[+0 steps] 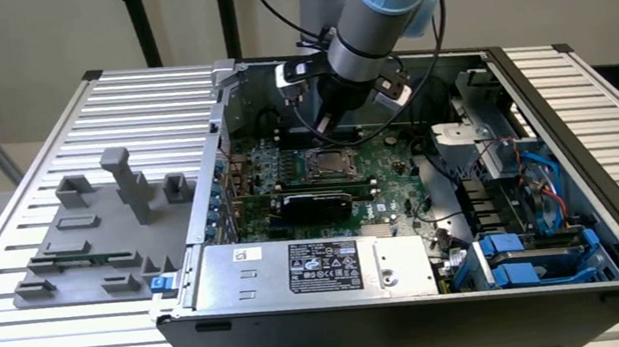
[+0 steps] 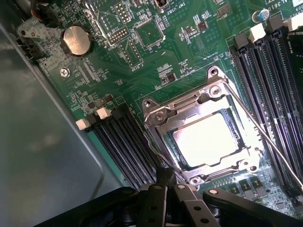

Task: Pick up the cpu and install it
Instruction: 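Install the first cpu locking lever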

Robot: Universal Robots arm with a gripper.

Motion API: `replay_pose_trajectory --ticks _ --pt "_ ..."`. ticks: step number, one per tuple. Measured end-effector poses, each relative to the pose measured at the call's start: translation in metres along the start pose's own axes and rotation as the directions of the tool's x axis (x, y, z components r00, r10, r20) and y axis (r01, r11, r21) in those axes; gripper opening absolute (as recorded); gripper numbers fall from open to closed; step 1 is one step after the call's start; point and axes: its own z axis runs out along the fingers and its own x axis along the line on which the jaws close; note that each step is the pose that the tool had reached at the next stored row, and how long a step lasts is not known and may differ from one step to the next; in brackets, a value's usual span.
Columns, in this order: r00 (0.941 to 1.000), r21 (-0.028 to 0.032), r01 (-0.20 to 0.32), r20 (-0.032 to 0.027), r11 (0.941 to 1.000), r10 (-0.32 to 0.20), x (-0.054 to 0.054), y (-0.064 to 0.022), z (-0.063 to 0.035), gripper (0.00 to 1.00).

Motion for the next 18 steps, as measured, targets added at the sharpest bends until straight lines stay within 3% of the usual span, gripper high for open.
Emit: replay_pose_trajectory --ticks 18 --pt "1.0 -0.003 -0.001 0.0054 1.0 0.001 0.0024 0.0063 0.003 0.11"
